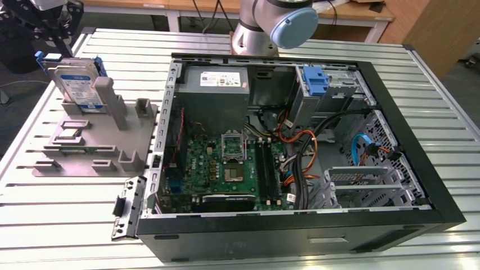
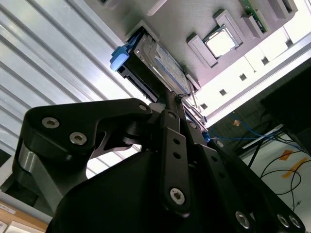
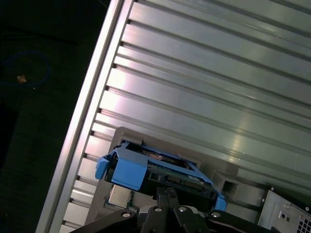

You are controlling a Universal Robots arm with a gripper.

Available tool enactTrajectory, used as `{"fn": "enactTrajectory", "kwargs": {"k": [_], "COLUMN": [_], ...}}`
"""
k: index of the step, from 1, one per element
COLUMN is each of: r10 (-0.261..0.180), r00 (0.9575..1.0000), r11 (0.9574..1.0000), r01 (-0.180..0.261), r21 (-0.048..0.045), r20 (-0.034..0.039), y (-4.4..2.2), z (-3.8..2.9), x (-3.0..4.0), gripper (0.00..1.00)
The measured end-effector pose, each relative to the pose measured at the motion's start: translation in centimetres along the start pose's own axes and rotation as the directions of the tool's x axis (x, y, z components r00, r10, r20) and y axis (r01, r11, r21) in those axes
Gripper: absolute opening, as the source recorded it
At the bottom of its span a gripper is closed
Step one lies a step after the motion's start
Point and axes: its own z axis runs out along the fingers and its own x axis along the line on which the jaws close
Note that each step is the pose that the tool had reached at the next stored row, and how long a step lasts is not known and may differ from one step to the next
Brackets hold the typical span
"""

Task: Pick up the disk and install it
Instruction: 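Pick up the disk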

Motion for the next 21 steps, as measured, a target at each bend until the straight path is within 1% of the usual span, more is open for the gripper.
{"fn": "enactTrajectory", "kwargs": {"k": [8,10,12,14,17,19,21], "r10": [-0.005,-0.028,-0.062,-0.100,-0.153,-0.190,-0.225], "r00": [1.0000,0.9996,0.9981,0.9950,0.9883,0.9819,0.9744], "r11": [1.0000,0.9996,0.9980,0.9950,0.9883,0.9818,0.9744], "r01": [0.005,0.028,0.062,0.100,0.153,0.190,0.225], "r21": [-0.0006,-0.0014,-0.0025,-0.0038,-0.0057,-0.0070,-0.0082], "r20": [0.0001,0.0001,-0.0001,-0.0002,-0.0004,-0.0004,-0.0003], "y": [0.00,0.00,0.00,0.00,0.00,0.00,0.00], "z": [0.00,0.00,0.00,0.00,0.00,0.00,0.00], "x": [0.00,0.00,0.00,0.00,0.00,0.00,0.00], "gripper": [0.10,0.10,0.10,0.10,0.10,0.10,0.10]}}
